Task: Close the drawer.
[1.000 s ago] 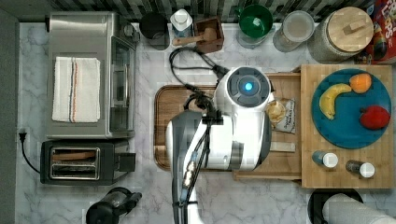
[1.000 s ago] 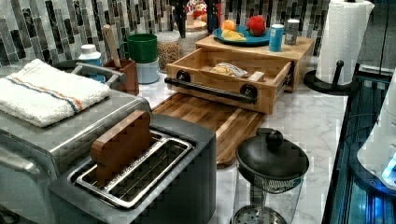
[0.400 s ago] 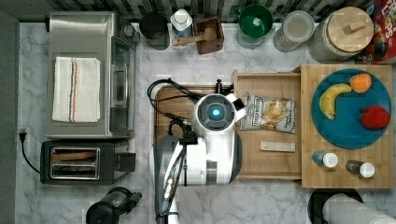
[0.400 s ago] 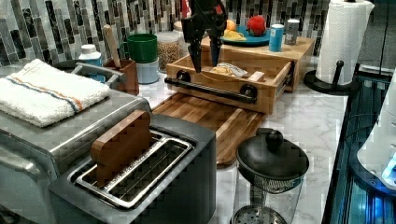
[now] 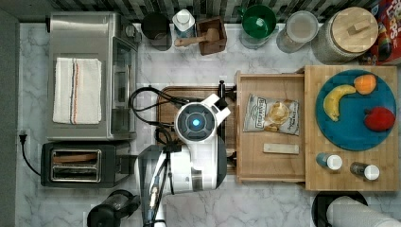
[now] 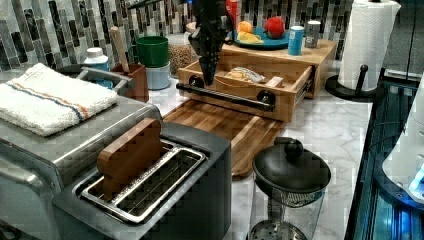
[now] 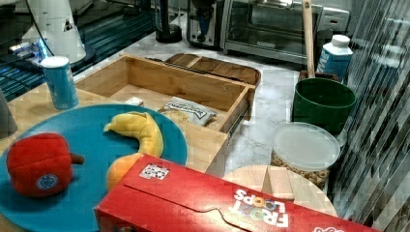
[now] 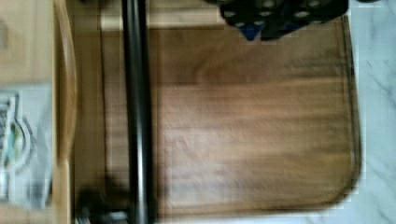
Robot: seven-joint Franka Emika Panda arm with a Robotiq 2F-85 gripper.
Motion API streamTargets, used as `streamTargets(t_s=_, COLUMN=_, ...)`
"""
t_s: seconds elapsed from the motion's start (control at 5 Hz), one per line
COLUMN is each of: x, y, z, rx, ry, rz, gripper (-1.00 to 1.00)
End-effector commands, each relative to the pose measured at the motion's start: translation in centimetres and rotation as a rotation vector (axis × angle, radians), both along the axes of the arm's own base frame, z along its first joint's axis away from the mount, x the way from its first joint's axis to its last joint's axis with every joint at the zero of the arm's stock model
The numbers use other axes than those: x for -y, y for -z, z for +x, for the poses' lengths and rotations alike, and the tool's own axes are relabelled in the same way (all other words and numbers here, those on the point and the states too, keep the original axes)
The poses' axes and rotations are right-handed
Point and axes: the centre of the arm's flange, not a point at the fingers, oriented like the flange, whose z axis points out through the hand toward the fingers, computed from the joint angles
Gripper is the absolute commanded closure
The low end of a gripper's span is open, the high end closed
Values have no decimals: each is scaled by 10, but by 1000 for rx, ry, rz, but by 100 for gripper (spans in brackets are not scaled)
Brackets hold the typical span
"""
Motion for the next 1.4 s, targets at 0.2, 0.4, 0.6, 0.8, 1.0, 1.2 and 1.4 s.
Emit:
streamTargets(t_s=0.2, x=7, y=63, z=0, rx=64, ry=-166, rz=-22, gripper=100)
streamTargets(t_s=0.4, x=16, y=83, z=4, rx=38, ry=-170, rz=-8, gripper=100)
streamTargets(t_s=0.6, x=14, y=90, z=6, rx=0, ry=-146, rz=-7, gripper=100)
streamTargets(t_s=0.8, x=12, y=83, z=-3, rx=45, ry=-150, rz=-61, gripper=100)
streamTargets(t_s=1.0, x=30, y=72, z=-3, rx=44, ry=-164, rz=-61, gripper=100)
streamTargets(t_s=1.2, x=61, y=71, z=-2, rx=68, ry=-183, rz=-85, gripper=100)
streamTargets(t_s=1.4, x=100, y=71, z=-1, rx=120, ry=-190, rz=-102, gripper=100)
